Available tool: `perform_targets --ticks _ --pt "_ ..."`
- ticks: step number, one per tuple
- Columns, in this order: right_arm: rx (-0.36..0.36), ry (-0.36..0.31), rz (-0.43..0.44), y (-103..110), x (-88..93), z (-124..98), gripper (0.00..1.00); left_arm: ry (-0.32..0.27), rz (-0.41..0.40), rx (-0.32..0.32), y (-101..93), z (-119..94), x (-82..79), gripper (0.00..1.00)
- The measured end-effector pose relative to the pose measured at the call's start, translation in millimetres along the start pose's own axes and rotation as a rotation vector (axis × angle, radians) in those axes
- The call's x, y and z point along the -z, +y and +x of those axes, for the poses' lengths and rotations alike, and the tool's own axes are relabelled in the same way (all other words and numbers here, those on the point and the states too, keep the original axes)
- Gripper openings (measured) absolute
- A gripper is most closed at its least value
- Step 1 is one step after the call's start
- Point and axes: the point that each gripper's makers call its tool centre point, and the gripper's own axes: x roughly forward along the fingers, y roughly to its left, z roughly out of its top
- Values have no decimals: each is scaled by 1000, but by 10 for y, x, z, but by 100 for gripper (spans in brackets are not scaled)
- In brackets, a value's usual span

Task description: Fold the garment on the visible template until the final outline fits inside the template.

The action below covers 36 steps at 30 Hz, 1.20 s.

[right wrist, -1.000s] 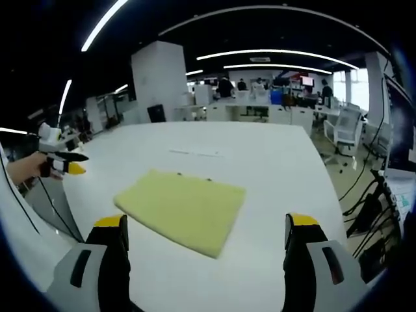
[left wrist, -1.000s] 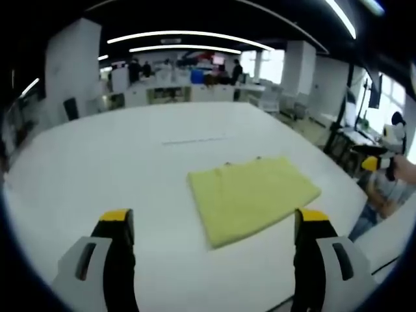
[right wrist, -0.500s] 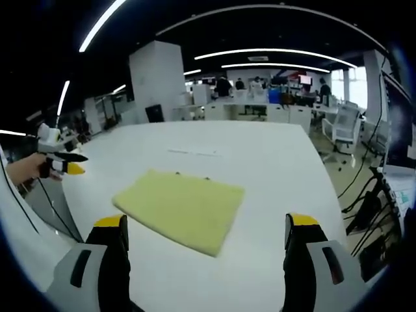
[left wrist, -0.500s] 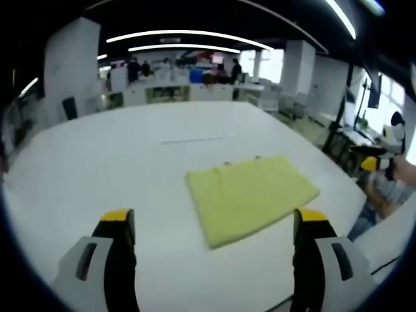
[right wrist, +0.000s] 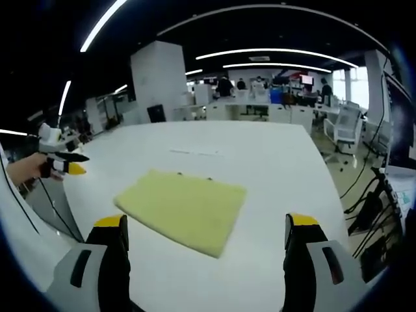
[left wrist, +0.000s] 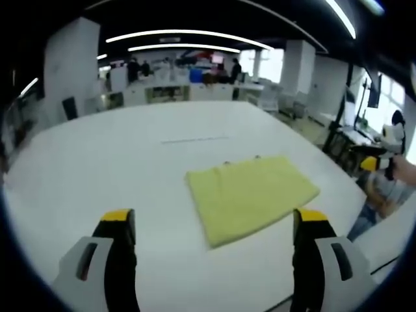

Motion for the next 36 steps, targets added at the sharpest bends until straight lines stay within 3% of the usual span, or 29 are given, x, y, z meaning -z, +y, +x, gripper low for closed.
perform_targets --ticks 36 --pt "2 3 6 -57 1 65 100 7 -4 -1 4 66 -24 97"
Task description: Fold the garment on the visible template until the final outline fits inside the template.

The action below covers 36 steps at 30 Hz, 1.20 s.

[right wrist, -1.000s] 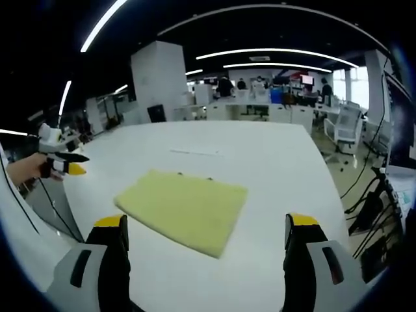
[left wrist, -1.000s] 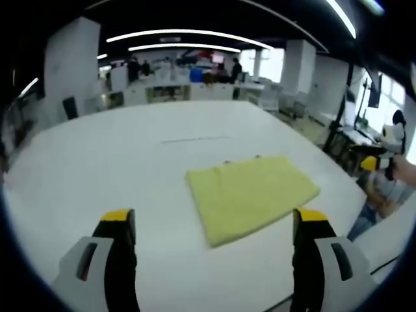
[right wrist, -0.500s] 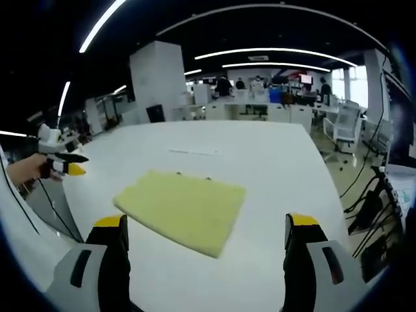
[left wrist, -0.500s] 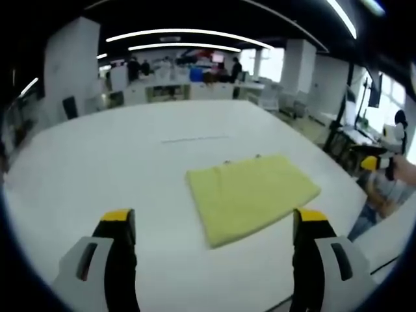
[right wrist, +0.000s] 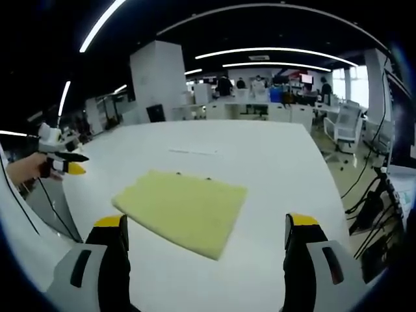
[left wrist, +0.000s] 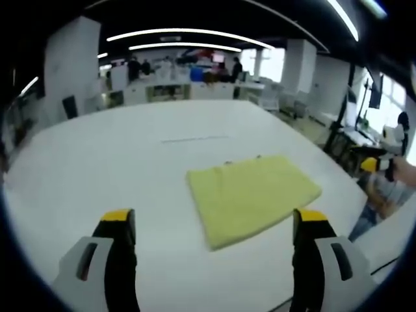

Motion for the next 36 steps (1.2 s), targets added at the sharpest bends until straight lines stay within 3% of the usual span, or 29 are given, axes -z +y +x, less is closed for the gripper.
perform_targets --ticks 26,36 --pt "-25 18 -14 -6 15 26 100 -1 -6 6 -96 75 -26 97" --pt "-39 -2 -30 16 -66 27 100 -2 19 15 -127 42 -59 97"
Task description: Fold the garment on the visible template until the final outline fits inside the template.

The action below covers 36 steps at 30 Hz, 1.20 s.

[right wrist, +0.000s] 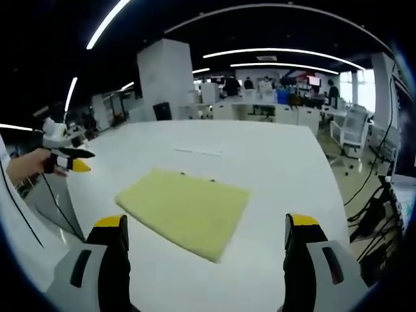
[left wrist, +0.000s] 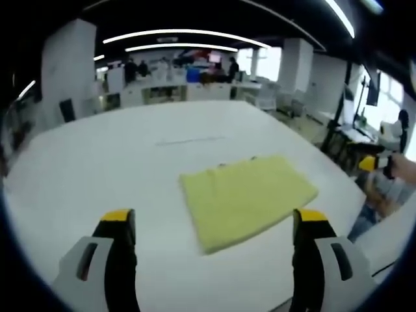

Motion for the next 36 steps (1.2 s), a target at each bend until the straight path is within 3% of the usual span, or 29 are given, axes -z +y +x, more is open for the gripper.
perform_targets --ticks 8,14,19,36 --pt "39 -29 -21 -25 -161 -31 100 2 7 39 80 6 69 97" --pt "61 0 -25 -1 -115 -11 100 8 -3 60 180 10 106 97" --pt "84 -5 -15 43 -129 -26 100 -10 -16 74 274 81 35 97" --pt "118 1 19 158 -106 50 100 -13 -4 115 367 149 45 97"
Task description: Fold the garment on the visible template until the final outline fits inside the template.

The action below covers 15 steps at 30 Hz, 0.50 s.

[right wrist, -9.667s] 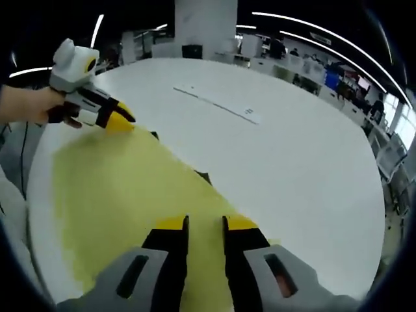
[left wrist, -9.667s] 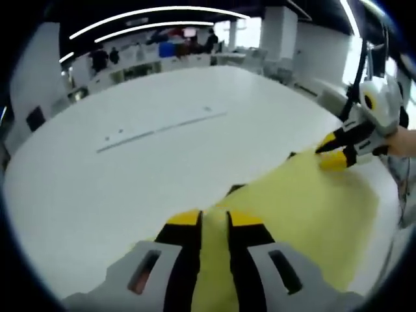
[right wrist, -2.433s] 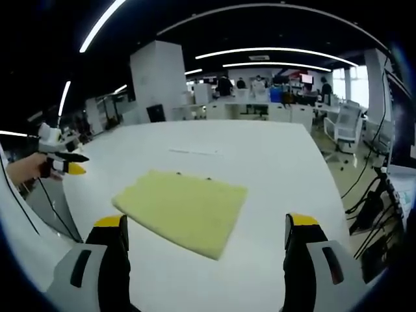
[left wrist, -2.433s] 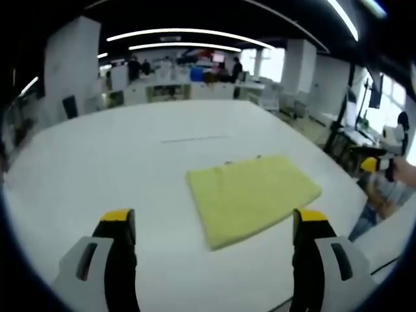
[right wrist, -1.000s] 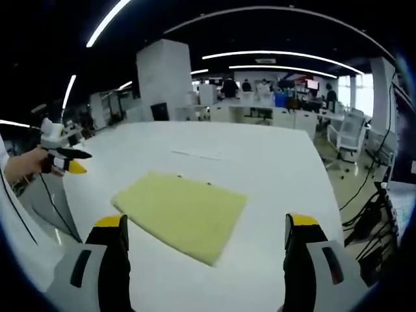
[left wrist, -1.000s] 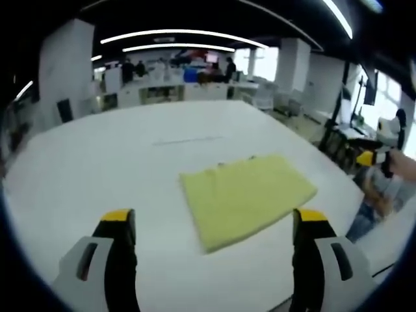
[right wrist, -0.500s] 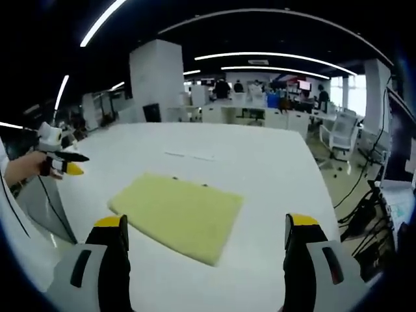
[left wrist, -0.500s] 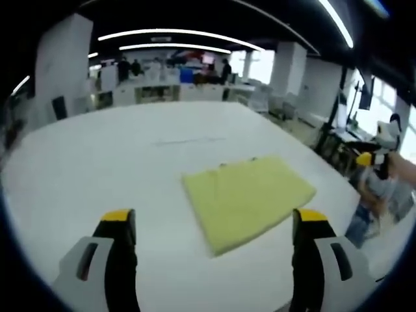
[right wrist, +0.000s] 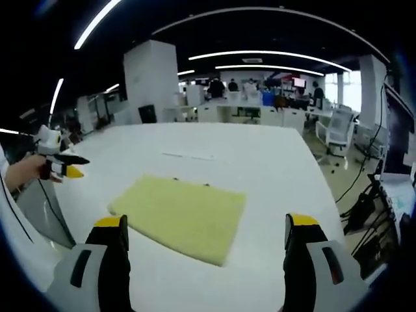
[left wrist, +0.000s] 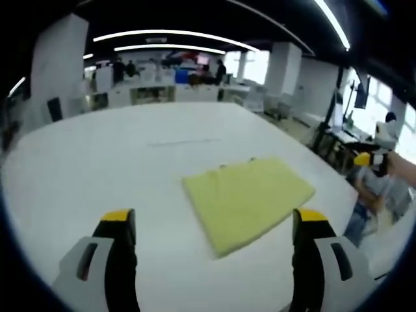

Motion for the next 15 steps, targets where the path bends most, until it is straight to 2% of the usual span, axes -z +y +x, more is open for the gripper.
perform_targets --ticks 7,11,15 --pt "8 -4 7 25 -19 -2 100 8 7 12 3 -39 31 97" --pt "10 -5 9 10 -23 2 100 -10 12 23 -58 -38 -51 98" --pt "14 -6 16 -26 -1 -15 100 -8 25 33 -124 -31 -57 98"
